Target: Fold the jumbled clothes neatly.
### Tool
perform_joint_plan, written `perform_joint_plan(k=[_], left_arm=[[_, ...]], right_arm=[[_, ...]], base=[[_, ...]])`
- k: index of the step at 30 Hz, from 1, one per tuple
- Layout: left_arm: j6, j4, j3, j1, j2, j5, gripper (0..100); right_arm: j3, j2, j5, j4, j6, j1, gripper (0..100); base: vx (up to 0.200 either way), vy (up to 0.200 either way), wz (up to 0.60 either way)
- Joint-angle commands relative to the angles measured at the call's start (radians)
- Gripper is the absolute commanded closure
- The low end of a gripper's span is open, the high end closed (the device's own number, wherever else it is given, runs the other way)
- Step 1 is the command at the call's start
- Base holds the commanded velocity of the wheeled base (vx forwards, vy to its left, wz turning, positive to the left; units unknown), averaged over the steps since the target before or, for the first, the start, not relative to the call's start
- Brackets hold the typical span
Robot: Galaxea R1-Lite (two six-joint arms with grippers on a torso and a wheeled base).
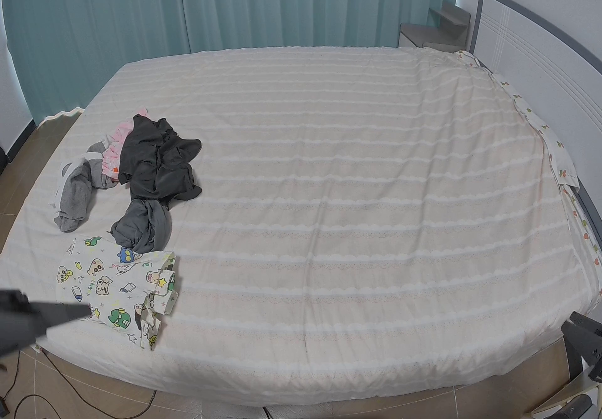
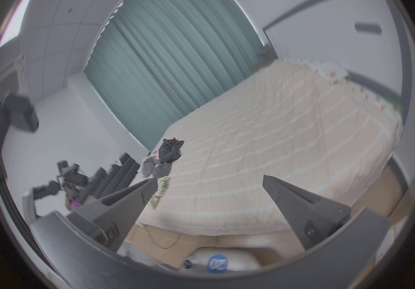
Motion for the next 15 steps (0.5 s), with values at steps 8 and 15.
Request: perform_joint_plan(k=[8, 15], left_arm=[[-0.015, 0.047, 0.476, -0.276, -0.789, 0.112, 0], [0.290, -0.117, 0.560, -0.276, -0.789, 0.807, 0]], right_arm=[[0.199, -0.419, -0.198, 0.021, -0.435, -0.033, 0], [0.201, -0.419, -0.299, 0.015, -0.458, -0.033, 0]], base=[[0.000, 0.000, 0.00], [0.000, 0.000, 0.00]])
